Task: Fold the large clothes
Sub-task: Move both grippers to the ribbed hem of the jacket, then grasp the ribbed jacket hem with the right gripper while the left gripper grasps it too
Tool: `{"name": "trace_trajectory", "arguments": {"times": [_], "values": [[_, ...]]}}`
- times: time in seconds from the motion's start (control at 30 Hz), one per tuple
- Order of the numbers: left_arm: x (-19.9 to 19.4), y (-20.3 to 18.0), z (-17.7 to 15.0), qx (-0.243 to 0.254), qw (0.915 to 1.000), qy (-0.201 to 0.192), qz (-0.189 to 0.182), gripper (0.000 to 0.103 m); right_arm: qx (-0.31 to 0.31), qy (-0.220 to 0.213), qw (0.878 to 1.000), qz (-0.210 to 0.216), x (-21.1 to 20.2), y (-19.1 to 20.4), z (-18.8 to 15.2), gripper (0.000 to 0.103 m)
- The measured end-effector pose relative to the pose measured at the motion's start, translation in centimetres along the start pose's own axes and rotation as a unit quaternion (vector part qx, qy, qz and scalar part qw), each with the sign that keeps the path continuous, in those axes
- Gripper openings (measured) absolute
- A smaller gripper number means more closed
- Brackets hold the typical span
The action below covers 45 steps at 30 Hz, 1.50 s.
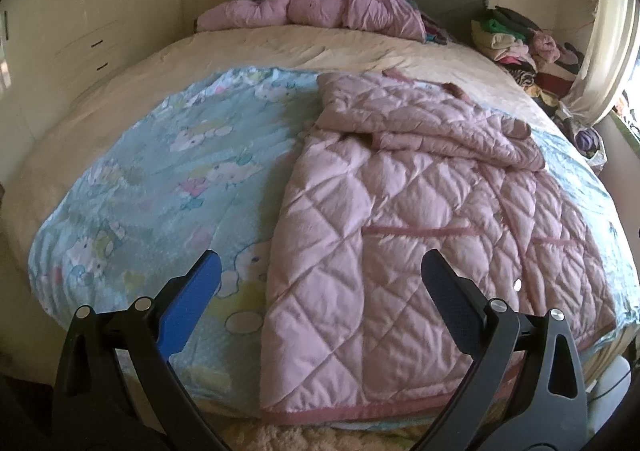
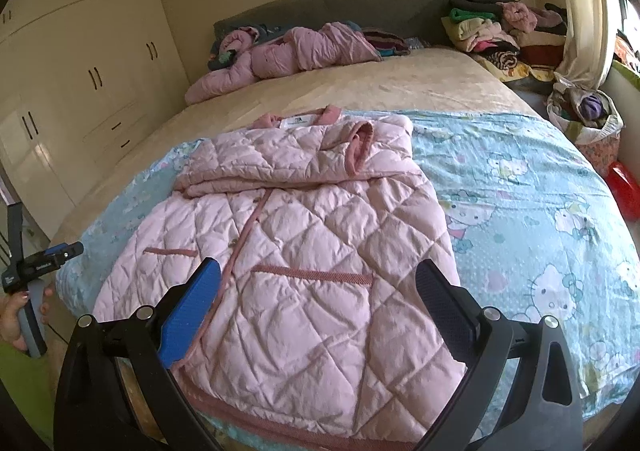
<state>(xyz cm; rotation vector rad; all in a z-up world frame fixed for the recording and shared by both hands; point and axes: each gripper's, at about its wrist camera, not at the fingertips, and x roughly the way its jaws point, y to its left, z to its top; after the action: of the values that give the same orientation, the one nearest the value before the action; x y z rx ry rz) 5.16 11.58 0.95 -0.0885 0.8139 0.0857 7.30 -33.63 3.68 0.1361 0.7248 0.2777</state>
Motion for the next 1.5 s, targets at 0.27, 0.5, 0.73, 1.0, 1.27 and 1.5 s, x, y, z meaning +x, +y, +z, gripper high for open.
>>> {"name": "trace_trajectory", "arguments": {"times": [0.27,0.5,0.73,1.0,1.27,1.5], "values": [[2.0,1.6,-2.8,-0.001,0.9989,0.043,0.017,0.094,0.006,0.026,1.0,-0.013,0.5,-1.4,-1.8,0.097],[3.6,3.0,-5.0,-0.016,0.9969,0.075,0.017,0.094,0.009,0.052,0.998,-0.032,0.9,-2.7,-3.7,0.097],[4.9,4.4,-6.8,-0.04,0.9937,0.104,0.006,0.094,0.01,0.073,0.996,-0.048,1.5,-4.1,-5.1,0.097],[6.1,4.8,-7.8,-0.049,0.9905,0.128,-0.009,0.094,0.04,0.109,0.992,-0.045,2.8,-6.1,-7.6,0.097],[6.5,4.5,-8.1,-0.047,0.9893,0.137,-0.015,0.094,0.064,0.143,0.987,-0.04,4.1,-7.6,-9.4,0.097],[7.1,4.8,-8.3,-0.058,0.9858,0.155,-0.03,0.094,0.104,0.175,0.979,-0.001,5.3,-8.7,-11.0,0.097]]}}
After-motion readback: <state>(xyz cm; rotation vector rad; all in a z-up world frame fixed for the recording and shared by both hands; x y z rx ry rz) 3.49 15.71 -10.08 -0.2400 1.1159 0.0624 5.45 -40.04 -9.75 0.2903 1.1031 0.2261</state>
